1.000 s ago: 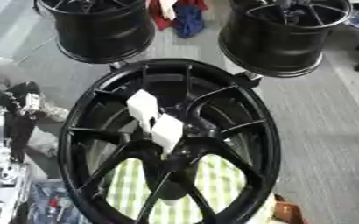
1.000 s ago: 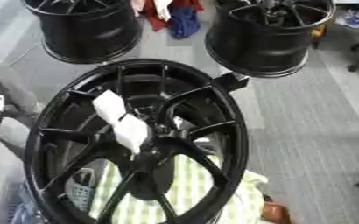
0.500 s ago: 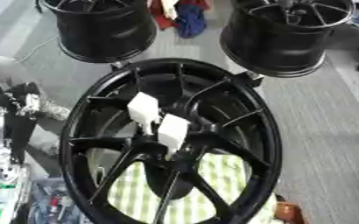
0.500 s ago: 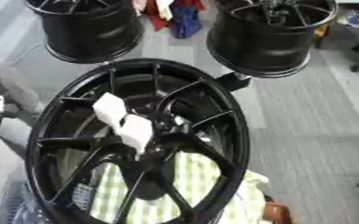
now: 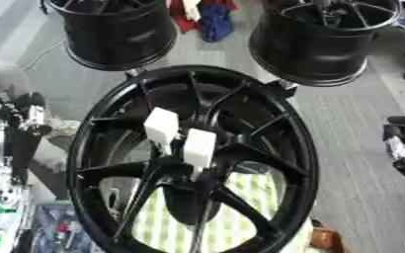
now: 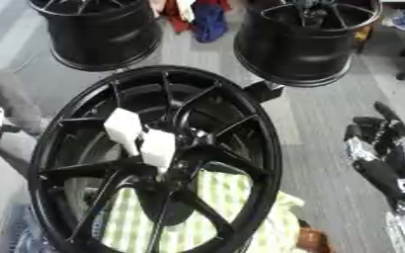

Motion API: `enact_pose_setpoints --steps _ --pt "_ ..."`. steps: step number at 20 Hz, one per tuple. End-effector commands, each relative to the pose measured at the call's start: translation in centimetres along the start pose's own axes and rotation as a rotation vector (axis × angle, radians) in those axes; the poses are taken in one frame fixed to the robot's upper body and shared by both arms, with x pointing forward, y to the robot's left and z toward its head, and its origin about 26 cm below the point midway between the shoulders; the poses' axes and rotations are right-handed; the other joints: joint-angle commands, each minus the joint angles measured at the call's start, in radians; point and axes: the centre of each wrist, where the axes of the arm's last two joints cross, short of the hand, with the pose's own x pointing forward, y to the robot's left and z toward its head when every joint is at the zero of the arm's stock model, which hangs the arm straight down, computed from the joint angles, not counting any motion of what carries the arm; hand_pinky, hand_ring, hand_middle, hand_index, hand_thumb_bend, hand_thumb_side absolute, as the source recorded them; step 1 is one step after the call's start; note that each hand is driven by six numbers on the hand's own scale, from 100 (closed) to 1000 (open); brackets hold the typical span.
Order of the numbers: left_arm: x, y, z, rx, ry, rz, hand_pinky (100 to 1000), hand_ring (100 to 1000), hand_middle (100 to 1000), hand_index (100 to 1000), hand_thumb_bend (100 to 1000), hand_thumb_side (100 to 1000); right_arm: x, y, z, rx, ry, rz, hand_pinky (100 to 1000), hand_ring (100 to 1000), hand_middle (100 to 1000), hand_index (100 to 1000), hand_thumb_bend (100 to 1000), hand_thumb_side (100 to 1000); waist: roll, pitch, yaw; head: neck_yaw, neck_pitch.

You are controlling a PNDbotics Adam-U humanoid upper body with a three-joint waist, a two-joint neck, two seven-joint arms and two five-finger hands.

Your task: Pull the pin out of the wheel hub.

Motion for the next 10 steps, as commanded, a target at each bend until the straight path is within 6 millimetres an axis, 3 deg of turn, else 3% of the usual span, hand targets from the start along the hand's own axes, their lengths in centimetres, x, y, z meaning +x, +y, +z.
enact_pose_setpoints --steps 1,10 --pt "0.9 0.0 -0.5 -0.008 -0.038 -0.001 502 736 677 749 252 623 0.5 0.6 -0.6 0.038 -0.022 -0.023 804 746 699 956 175 275 0.001 -0.006 0.002 0.003 0.005" --pt "0.9 -0.3 -0.4 -0.018 -0.039 0.004 501 736 676 746 252 623 0.5 2.1 -1.2 0.083 -0.03 -0.069 809 750 702 958 168 282 0.001 0.005 0.002 0.008 0.005"
